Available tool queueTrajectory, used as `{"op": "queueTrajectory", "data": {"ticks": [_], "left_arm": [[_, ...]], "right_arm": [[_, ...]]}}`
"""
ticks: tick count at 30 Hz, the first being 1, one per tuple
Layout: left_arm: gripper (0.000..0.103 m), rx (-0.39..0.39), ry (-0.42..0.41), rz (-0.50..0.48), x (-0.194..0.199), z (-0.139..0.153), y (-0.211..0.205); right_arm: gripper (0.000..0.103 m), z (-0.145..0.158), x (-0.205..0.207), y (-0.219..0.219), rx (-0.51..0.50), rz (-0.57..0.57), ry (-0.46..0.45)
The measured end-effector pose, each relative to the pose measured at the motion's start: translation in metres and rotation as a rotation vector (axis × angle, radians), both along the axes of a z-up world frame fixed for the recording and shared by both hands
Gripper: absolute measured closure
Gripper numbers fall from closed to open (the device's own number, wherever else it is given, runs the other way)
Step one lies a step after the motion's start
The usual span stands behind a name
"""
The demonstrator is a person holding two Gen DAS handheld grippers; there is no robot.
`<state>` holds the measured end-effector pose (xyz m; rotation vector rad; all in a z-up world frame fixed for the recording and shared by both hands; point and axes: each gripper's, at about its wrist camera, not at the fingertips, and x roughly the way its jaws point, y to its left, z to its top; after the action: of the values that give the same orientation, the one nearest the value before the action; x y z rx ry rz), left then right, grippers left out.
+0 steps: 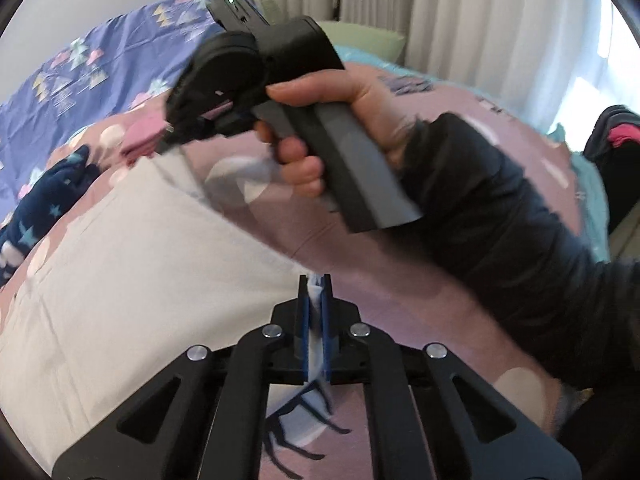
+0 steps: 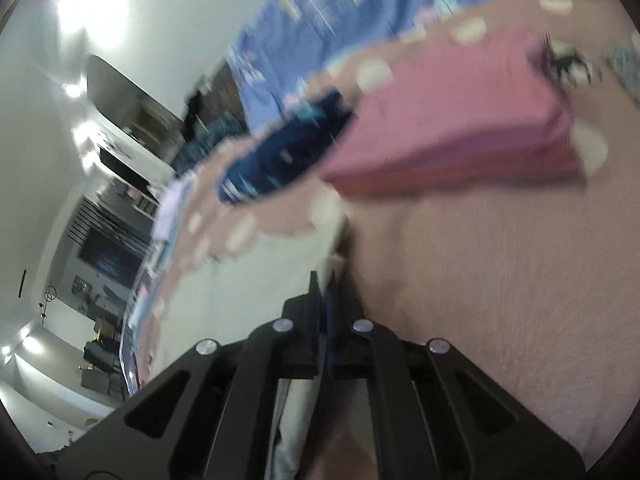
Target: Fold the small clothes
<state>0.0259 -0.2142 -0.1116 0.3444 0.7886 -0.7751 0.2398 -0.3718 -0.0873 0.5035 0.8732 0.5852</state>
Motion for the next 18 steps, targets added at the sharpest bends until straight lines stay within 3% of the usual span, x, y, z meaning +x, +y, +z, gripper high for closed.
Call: {"op": "queueTrajectory", "data": {"ticks": [3, 5, 8, 11, 13, 14, 16, 18], "left_arm": [[0.1, 0.0, 0.02, -0.01, 0.005, -0.007, -0.005], [0.1, 0.006, 0.058, -0.004, 0.01, -0.019, -0.007], [0.1, 0.001, 0.07, -0.003, 0.012, -0.025, -0.007], [0.1, 0.004, 0.072, -0.009, 0.011, -0.025, -0.005], [0.1, 0.007, 0.063, -0.015, 0.007, -0.023, -0.004], [0.1, 0.007, 0.062, -0.017, 0.006, -0.022, -0.003], [0.099, 0.004, 0.064, -0.018, 0.005, -0.023, -0.002], [0.099, 0.0, 0.073, -0.017, 0.006, -0.025, -0.002]], "right_arm": [[0.101, 0.003, 0.002, 0.002, -0.039, -0.001, -0.018], [0.101, -0.02, 0.015, 0.0, -0.051, -0.025, 0.056], [0.101, -0.041, 0.022, -0.011, 0.0, -0.05, 0.085], [0.096, -0.036, 0.02, -0.02, 0.032, -0.082, 0.07], [0.085, -0.033, 0.018, -0.026, 0.051, -0.075, 0.087], [0.068, -0.033, 0.018, -0.03, 0.076, -0.064, 0.107], [0.061, -0.031, 0.017, -0.032, 0.099, -0.035, 0.129], [0.047, -0.028, 0.016, -0.026, 0.084, 0.018, 0.144]]}}
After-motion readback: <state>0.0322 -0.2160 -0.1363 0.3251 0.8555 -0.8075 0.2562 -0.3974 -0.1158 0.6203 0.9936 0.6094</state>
